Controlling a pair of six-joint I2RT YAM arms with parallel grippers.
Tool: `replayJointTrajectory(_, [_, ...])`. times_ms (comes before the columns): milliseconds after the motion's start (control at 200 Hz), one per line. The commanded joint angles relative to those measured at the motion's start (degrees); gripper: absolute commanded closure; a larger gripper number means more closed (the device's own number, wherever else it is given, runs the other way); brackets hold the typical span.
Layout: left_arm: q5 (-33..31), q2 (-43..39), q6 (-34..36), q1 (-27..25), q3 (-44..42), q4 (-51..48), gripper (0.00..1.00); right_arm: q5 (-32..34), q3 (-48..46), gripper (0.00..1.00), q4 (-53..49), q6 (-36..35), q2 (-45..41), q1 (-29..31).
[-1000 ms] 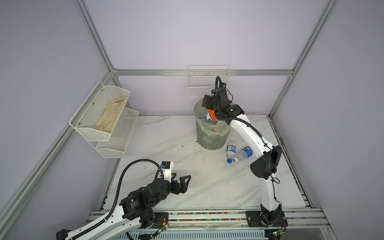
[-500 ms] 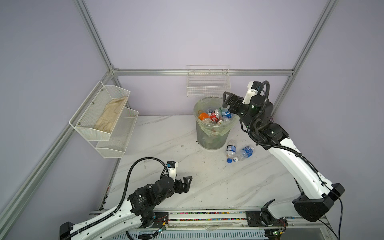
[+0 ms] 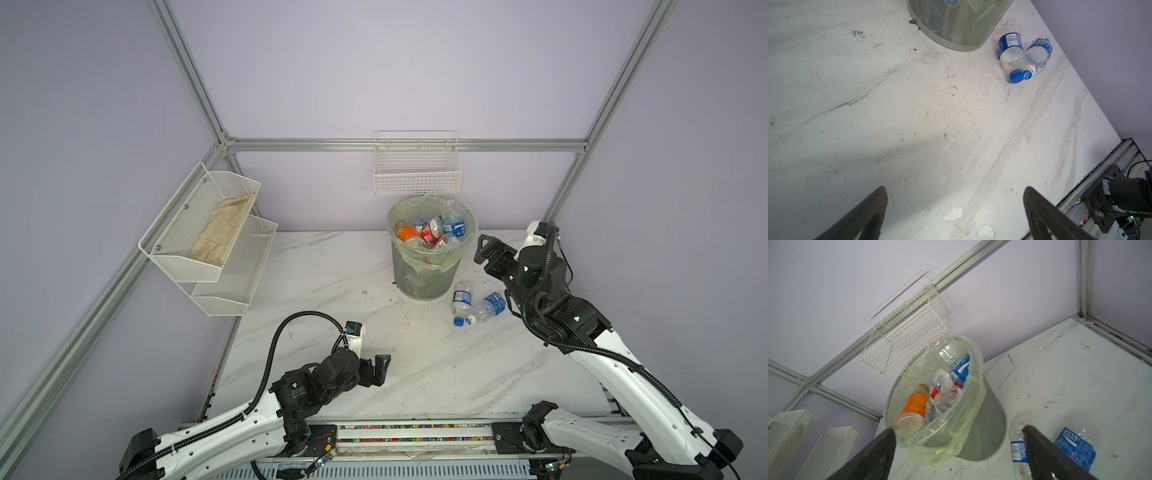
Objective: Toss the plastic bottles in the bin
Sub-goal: 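Move the right gripper down to the blue Pocari Sweat bottle beside the bin, then close the right gripper around the Pocari Sweat bottle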
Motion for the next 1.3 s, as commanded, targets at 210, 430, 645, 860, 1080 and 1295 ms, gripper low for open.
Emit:
replayJointTrajectory(210, [0.98,-0.7,-0.18,-1.21,3.72,3.38,0.0,-3.72,-13.61,0.03,-8.77,9.54,-3.91,-8.05])
replayJointTrajectory(430, [0.78,-4.17,-1.57,-1.85,1.62,3.09,0.0,-16.62,-15.03,0.03,-7.82,7.21,8.97,-14.89])
replayJointTrajectory(645, [0.09,-7.04,-2.27,-2.29,0.54,1.59,0.0,-16.94,-14.6,0.03,-6.73,8.58,15.14,-15.82])
replayJointTrajectory(860, [-0.26,-7.89,-2.36,-2.38,0.17,1.14,0.0,-17.25,-14.68,0.02,-5.77,9.13,18.64,-18.51])
replayJointTrajectory(1080, [-0.36,-7.44,-2.44,-2.38,-0.02,1.14,0.0,-21.6,-14.37,0.03,-2.9,7.74,24.58,-21.05])
replayJointTrajectory(1295, [-0.36,-7.21,-2.46,-2.45,-0.04,1.18,0.0,-25.68,-15.85,0.03,2.48,7.95,28.8,-23.03])
